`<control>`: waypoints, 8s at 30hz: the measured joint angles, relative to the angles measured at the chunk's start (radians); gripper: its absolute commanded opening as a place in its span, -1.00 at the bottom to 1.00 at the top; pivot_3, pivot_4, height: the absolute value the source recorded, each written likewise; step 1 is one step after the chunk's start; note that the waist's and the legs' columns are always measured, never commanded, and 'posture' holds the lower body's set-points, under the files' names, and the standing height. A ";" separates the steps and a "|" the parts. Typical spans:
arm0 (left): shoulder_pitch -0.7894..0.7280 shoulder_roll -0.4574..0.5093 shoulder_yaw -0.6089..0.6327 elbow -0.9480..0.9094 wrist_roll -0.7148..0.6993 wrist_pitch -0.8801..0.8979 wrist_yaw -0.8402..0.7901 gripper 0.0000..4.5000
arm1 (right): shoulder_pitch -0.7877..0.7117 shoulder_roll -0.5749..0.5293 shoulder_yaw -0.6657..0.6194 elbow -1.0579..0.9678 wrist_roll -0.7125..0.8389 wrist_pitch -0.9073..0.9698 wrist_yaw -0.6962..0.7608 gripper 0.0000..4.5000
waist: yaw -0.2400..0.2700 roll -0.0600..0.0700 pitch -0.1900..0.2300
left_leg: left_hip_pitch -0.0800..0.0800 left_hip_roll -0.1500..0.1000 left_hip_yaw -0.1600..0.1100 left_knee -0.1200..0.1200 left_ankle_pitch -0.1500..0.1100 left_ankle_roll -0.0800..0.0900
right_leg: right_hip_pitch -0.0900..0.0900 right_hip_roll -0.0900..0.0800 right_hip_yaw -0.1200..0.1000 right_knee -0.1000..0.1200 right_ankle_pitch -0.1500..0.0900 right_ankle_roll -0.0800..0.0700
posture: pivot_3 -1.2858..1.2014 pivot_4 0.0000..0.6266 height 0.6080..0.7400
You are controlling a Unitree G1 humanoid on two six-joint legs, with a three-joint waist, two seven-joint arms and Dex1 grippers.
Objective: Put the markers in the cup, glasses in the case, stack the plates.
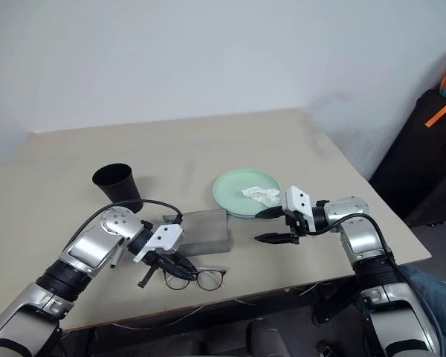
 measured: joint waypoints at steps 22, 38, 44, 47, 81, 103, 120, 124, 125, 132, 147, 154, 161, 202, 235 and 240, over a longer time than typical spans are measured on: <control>-0.083 0.001 0.154 -0.002 -0.135 0.104 0.014 -0.99 | 0.042 0.000 0.017 -0.060 0.002 0.027 -0.012 0.35 | -0.001 -0.001 0.001 | -0.001 -0.001 0.000 -0.001 0.000 0.003 | -0.004 0.000 0.001 0.000 -0.001 0.001 | 0.03 -1.00 1.00; -0.194 -0.066 0.149 0.247 0.007 -0.119 0.115 -0.99 | 0.027 0.003 0.018 0.012 0.000 -0.005 -0.033 0.35 | -0.001 -0.002 0.001 | -0.002 -0.002 0.002 0.000 0.000 0.003 | -0.003 0.001 0.001 0.000 -0.001 0.002 | 0.03 -1.00 1.00; -0.194 -0.068 0.103 0.327 0.066 -0.177 0.098 -0.99 | 0.027 0.001 0.018 0.011 0.000 -0.006 -0.039 0.35 | -0.001 -0.002 0.001 | -0.002 -0.002 0.002 0.001 0.000 0.003 | -0.003 0.000 0.001 0.000 -0.001 0.002 | 0.03 -1.00 1.00; -0.193 -0.068 0.098 0.349 0.082 -0.186 0.086 -0.99 | 0.030 -0.003 0.018 0.011 0.000 -0.007 -0.042 0.35 | 0.000 -0.002 0.001 | -0.002 -0.002 0.001 0.001 0.000 0.003 | -0.003 0.000 0.001 0.000 -0.001 0.002 | 0.03 -1.00 1.00; -0.180 -0.092 0.109 0.405 0.057 -0.105 0.048 -0.13 | 0.032 -0.003 0.042 0.012 -0.003 -0.015 -0.059 0.35 | 0.000 -0.002 0.000 | -0.002 -0.001 0.001 0.002 0.000 0.003 | -0.002 0.000 0.001 0.000 -0.001 0.002 | 0.03 -1.00 1.00; -0.317 -0.161 0.233 0.521 0.035 -0.232 0.249 -0.99 | 0.015 0.002 0.046 0.023 -0.009 -0.028 -0.057 0.35 | 0.000 -0.003 0.000 | -0.002 -0.003 0.001 0.001 -0.001 0.003 | -0.002 0.000 0.001 0.000 0.000 0.003 | 0.03 -1.00 1.00; -0.314 -0.166 0.145 0.653 0.201 -0.410 0.250 -0.99 | 0.011 0.007 0.046 0.023 -0.008 -0.028 -0.058 0.35 | -0.001 -0.003 0.000 | -0.003 -0.004 0.001 0.001 -0.001 0.004 | -0.002 0.000 0.002 0.000 0.000 0.004 | 0.03 -1.00 1.00; -0.288 -0.160 0.155 0.590 0.150 -0.326 0.185 -0.99 | 0.008 0.009 0.046 0.024 -0.008 -0.028 -0.058 0.35 | 0.000 -0.003 0.000 | -0.003 -0.003 0.001 0.002 -0.001 0.004 | -0.002 0.000 0.002 0.000 0.000 0.004 | 0.03 -1.00 1.00; -0.277 -0.154 0.157 0.562 0.134 -0.301 0.167 -0.99 | 0.007 0.011 0.046 0.024 -0.008 -0.028 -0.058 0.35 | 0.000 -0.003 0.000 | -0.003 -0.003 0.001 0.002 -0.001 0.004 | -0.002 0.000 0.002 0.000 0.000 0.004 | 0.03 -1.00 1.00; -0.154 -0.085 0.159 0.333 0.048 -0.159 0.071 -0.99 | 0.003 0.013 0.046 0.039 -0.008 -0.031 -0.058 0.35 | -0.001 -0.003 0.000 | -0.003 0.000 0.001 0.001 -0.001 0.004 | -0.003 0.000 0.002 0.000 0.000 0.004 | 0.03 -1.00 1.00; -0.038 -0.045 0.163 0.176 0.061 -0.133 0.166 -0.99 | -0.010 0.021 0.046 0.055 -0.009 -0.044 -0.056 0.35 | -0.001 -0.003 0.000 | -0.001 0.000 0.001 0.002 -0.001 0.004 | -0.002 0.000 0.003 0.000 0.000 0.004 | 0.03 -1.00 1.00; 0.046 -0.029 0.289 0.075 0.027 -0.108 0.324 -0.99 | -0.021 0.029 0.050 0.071 -0.010 -0.053 -0.055 0.35 | -0.001 -0.003 0.000 | -0.001 0.002 0.001 0.001 -0.001 0.004 | -0.003 -0.001 0.003 0.000 0.000 0.004 | 0.03 -1.00 1.00; 0.257 -0.008 0.487 -0.157 -0.026 -0.022 0.535 -0.99 | -0.034 0.028 0.052 0.093 -0.010 -0.065 -0.046 0.35 | -0.001 -0.003 0.000 | -0.001 0.004 0.000 0.000 -0.001 0.004 | -0.003 -0.002 0.003 0.000 0.000 0.004 | 0.03 -1.00 1.00; 0.329 -0.029 0.538 -0.360 -0.061 0.871 1.116 0.26 | -0.068 0.089 0.060 0.207 -0.040 -0.144 -0.042 0.35 | -0.002 -0.003 0.000 | 0.000 -0.001 0.000 -0.002 -0.003 0.001 | -0.004 -0.001 -0.001 0.000 0.000 0.004 | 0.03 -1.00 1.00; 0.239 -0.034 0.527 -0.444 -0.194 0.508 0.867 -0.73 | -0.072 0.090 0.059 0.226 -0.051 -0.168 -0.072 0.35 | -0.001 -0.003 0.000 | -0.001 -0.002 0.002 -0.002 -0.003 0.001 | -0.004 -0.001 -0.001 -0.001 0.000 0.003 | 0.03 -1.00 1.00; 0.097 -0.124 0.554 -0.356 -0.216 0.359 0.890 -0.73 | -0.077 0.102 0.060 0.229 -0.054 -0.171 -0.080 0.35 | -0.001 -0.003 0.000 | 0.000 -0.002 0.002 0.001 -0.003 0.001 | -0.001 0.000 -0.001 0.000 0.000 0.003 | 0.03 -1.00 1.00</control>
